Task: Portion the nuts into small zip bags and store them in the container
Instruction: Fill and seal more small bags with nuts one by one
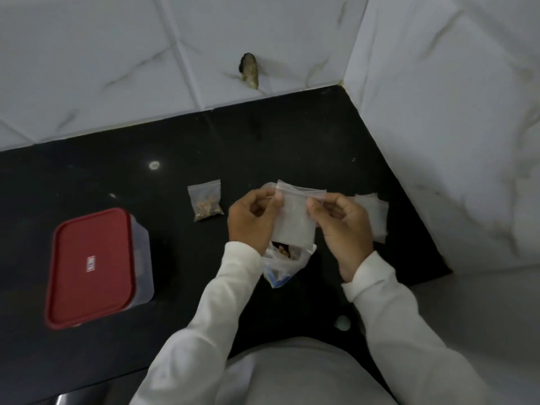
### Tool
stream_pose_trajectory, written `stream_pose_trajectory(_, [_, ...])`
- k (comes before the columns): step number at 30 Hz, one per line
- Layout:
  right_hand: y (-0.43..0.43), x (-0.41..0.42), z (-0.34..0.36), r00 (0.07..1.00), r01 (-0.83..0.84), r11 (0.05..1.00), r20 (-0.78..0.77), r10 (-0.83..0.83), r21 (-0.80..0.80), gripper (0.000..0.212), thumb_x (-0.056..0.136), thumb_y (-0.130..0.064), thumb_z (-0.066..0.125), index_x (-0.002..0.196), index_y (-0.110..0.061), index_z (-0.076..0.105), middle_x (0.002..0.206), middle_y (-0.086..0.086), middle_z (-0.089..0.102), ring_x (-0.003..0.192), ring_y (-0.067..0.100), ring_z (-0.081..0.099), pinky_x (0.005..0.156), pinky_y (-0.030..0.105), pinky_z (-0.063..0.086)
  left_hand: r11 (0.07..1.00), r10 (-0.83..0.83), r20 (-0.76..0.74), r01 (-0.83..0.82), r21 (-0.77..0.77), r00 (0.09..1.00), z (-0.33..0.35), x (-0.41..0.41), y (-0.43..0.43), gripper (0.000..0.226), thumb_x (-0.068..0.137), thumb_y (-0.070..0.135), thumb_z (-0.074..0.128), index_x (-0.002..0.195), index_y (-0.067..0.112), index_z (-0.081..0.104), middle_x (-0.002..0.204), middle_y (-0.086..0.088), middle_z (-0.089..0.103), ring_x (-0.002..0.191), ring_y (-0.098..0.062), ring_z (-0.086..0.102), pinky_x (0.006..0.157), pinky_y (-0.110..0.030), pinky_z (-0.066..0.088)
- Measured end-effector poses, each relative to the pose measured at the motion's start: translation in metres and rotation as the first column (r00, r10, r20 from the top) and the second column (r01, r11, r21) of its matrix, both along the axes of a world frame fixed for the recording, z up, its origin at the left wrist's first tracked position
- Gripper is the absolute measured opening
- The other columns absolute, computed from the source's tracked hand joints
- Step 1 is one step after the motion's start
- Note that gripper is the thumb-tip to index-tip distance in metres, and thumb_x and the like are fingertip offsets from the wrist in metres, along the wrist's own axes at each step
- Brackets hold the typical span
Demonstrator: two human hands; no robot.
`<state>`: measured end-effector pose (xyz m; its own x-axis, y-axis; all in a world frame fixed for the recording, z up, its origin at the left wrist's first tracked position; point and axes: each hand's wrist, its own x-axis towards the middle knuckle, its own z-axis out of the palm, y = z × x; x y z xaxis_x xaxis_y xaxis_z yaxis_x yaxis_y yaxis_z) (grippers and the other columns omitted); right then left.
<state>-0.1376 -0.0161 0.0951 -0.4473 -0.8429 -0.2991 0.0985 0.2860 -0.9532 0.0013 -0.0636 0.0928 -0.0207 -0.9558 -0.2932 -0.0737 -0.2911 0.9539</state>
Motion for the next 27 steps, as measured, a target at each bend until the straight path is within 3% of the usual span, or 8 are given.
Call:
stream_pose_trajectory(3, [-0.001, 0.029, -0.011, 0.998, -0.062, 0.997, 0.018, 0.061, 0.054, 0.014, 0.086, -0.020, 0.072, 0.098, -0.015, 0.070, 0.095, -0.001, 0.075, 0.090, 0.010, 0.071, 0.079, 0.031, 0.058, 0.996, 0.084, -0.046, -0.082, 0.038, 0.995, -0.008, 0.032, 0.009, 0.010, 0.088, 0.014, 0.071, 0.099, 0.014, 0.073, 0.089, 0.001, 0.075, 0.082, -0.003, 0.071, 0.076, -0.019, 0.056])
stream_pose_trajectory(6, [-0.002, 0.049, -0.011, 0.990, -0.135, 0.987, -0.017, 0.137, 0.086, 0.016, 0.084, -0.029, 0.074, 0.098, -0.022, 0.071, 0.095, -0.008, 0.074, 0.089, 0.000, 0.069, 0.077, 0.022, 0.054, 0.995, 0.103, 0.012, -0.103, 0.008, 0.995, -0.012, 0.060, 0.011, 0.012, 0.089, 0.011, 0.070, 0.099, 0.014, 0.073, 0.086, 0.009, 0.073, 0.077, 0.007, 0.067, 0.068, -0.008, 0.050])
stream_pose_trajectory(9, [-0.006, 0.062, -0.006, 0.983, -0.173, 0.976, -0.043, 0.180, 0.135, 0.015, 0.085, -0.038, 0.070, 0.094, -0.027, 0.072, 0.092, -0.013, 0.073, 0.085, -0.007, 0.066, 0.075, 0.017, 0.050, 0.999, 0.040, 0.046, -0.040, 0.000, 0.998, -0.014, 0.084, 0.010, 0.014, 0.088, 0.013, 0.070, 0.094, 0.026, 0.074, 0.091, 0.013, 0.073, 0.086, 0.006, 0.067, 0.072, -0.007, 0.049])
stream_pose_trajectory(15, [-0.014, 0.078, 0.001, 0.953, -0.276, 0.950, -0.088, 0.291, 0.149, 0.014, 0.089, -0.030, 0.067, 0.090, -0.020, 0.075, 0.084, -0.005, 0.075, 0.083, 0.006, 0.069, 0.074, 0.018, 0.054, 0.996, -0.018, 0.058, 0.023, -0.084, 0.998, -0.016, 0.109, 0.007, 0.015, 0.089, 0.009, 0.068, 0.098, 0.020, 0.074, 0.096, 0.009, 0.074, 0.091, 0.003, 0.067, 0.077, -0.008, 0.049])
stream_pose_trajectory(20, [-0.014, 0.082, 0.002, 0.899, -0.397, 0.905, -0.132, 0.417, 0.155, 0.015, 0.085, -0.021, 0.072, 0.100, -0.021, 0.074, 0.092, -0.009, 0.074, 0.088, 0.000, 0.068, 0.078, 0.017, 0.053, 0.996, -0.033, 0.061, 0.037, -0.077, 0.998, -0.019, 0.117, 0.003, 0.015, 0.090, 0.009, 0.068, 0.098, 0.021, 0.074, 0.098, 0.009, 0.074, 0.094, 0.003, 0.067, 0.080, -0.009, 0.050])
stream_pose_trajectory(22, [-0.014, 0.083, 0.003, 0.873, -0.444, 0.881, -0.140, 0.466, 0.166, 0.016, 0.084, -0.020, 0.073, 0.101, -0.023, 0.074, 0.092, -0.009, 0.074, 0.086, -0.003, 0.068, 0.073, 0.012, 0.053, 0.996, -0.055, 0.081, 0.061, -0.070, 0.995, -0.019, 0.118, 0.002, 0.016, 0.090, 0.009, 0.068, 0.098, 0.021, 0.074, 0.098, 0.010, 0.073, 0.093, 0.005, 0.066, 0.081, -0.011, 0.051])
stream_pose_trajectory(24, [-0.014, 0.086, 0.001, 0.851, -0.464, 0.870, -0.186, 0.490, 0.167, 0.015, 0.084, -0.018, 0.073, 0.099, -0.022, 0.073, 0.091, -0.009, 0.074, 0.084, -0.006, 0.066, 0.068, 0.006, 0.049, 0.997, -0.050, 0.162, 0.059, -0.049, 0.985, -0.021, 0.115, 0.003, 0.016, 0.088, 0.015, 0.070, 0.100, 0.027, 0.072, 0.103, 0.014, 0.070, 0.097, 0.003, 0.064, 0.088, -0.019, 0.054])
stream_pose_trajectory(27, [-0.014, 0.091, -0.006, 0.842, -0.419, 0.894, -0.300, 0.447, 0.155, 0.013, 0.084, -0.019, 0.073, 0.097, -0.019, 0.073, 0.089, -0.009, 0.072, 0.083, -0.009, 0.064, 0.066, 0.003, 0.046, 0.996, 0.062, 0.448, -0.024, -0.089, 0.892, -0.025, 0.110, 0.013, 0.028, 0.079, 0.048, 0.071, 0.103, 0.037, 0.062, 0.112, 0.015, 0.055, 0.104, -0.006, 0.055, 0.093, -0.033, 0.051])
